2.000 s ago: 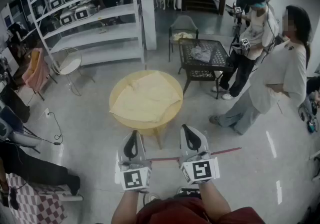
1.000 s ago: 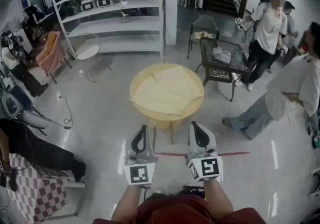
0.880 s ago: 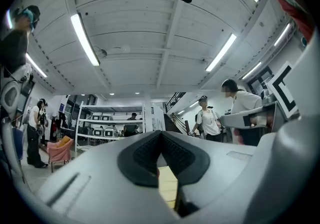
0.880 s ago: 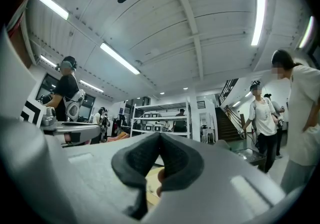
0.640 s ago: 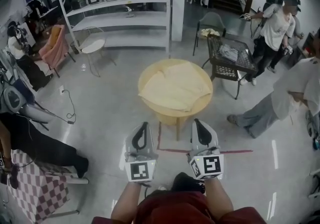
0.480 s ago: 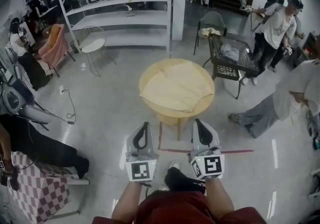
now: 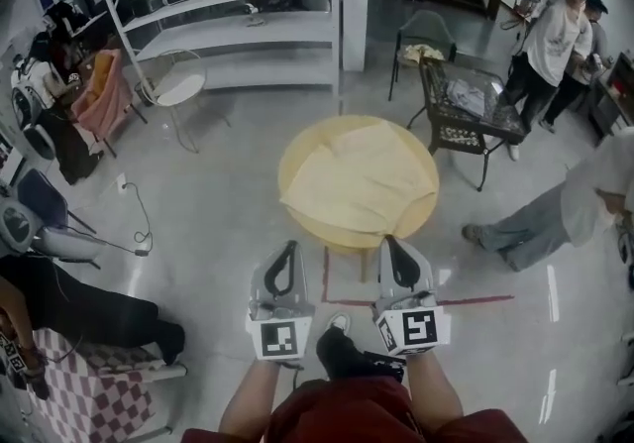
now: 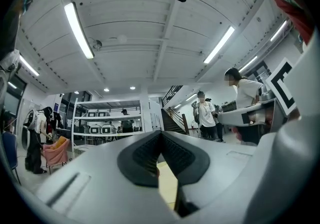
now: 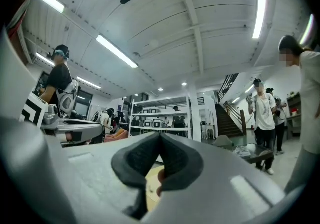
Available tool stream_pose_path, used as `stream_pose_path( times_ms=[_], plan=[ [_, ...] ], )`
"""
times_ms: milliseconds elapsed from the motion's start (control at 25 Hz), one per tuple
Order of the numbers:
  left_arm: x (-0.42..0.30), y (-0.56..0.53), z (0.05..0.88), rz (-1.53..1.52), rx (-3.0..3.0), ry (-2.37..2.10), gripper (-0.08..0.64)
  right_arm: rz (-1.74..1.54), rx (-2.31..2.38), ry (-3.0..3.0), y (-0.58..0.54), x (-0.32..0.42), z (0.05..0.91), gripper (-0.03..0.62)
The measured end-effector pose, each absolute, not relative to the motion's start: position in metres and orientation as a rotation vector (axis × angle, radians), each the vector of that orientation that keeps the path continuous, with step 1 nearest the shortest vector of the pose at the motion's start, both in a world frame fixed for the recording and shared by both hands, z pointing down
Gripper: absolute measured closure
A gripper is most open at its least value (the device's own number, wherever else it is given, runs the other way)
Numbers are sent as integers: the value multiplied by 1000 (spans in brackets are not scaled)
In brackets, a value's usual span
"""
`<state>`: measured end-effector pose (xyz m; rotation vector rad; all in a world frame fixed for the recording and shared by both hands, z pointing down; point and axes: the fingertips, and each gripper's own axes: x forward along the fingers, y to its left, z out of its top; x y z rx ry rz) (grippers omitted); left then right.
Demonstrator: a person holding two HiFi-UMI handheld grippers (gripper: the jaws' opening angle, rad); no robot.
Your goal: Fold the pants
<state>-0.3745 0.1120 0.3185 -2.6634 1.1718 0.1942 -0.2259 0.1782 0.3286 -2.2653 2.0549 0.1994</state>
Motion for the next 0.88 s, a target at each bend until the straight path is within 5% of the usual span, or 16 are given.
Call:
stream_pose_path(
  times_ms=[880],
  plan=[
    [-236, -92, 341, 32, -2806, 840, 554, 0, -2471, 1817, 12, -102, 372, 592]
  ],
)
